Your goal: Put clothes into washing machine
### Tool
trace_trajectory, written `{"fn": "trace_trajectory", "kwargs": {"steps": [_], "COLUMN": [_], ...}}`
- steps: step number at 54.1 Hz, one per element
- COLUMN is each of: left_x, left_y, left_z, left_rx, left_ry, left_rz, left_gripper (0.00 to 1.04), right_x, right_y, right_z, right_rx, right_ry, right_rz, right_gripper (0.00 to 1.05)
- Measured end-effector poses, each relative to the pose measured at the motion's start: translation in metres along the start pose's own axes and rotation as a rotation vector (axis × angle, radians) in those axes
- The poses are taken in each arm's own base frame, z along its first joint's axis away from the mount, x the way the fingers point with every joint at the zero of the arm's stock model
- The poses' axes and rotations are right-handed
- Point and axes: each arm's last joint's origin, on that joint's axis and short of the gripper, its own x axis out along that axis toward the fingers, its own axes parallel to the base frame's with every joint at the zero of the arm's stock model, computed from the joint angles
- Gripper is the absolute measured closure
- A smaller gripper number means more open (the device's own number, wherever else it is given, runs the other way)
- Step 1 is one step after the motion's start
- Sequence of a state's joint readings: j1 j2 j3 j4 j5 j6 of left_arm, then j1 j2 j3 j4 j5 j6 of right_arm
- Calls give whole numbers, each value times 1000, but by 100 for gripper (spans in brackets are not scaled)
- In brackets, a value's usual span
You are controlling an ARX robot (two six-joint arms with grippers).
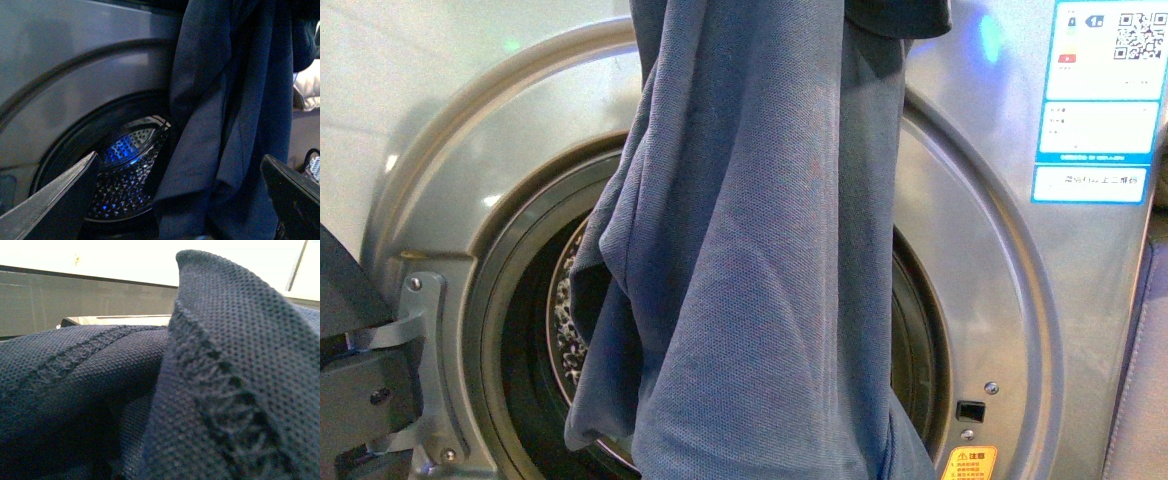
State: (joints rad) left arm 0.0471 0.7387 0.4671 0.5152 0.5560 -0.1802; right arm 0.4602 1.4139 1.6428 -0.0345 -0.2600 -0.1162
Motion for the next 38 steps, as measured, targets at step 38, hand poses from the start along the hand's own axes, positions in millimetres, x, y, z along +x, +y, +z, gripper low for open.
{"fn": "trace_trajectory", "kwargs": {"steps": [38], "left_x": [105], "left_y": [1], "left_z": [60], "left_rx": [36], "left_ry": [-105], "left_rz": [-342], "left_gripper": [7], "right_x": [0], "right_y": [0], "right_z": [0], "right_rx": [0], "right_ry": [0], "right_rz": [0], "right_gripper": [91]}}
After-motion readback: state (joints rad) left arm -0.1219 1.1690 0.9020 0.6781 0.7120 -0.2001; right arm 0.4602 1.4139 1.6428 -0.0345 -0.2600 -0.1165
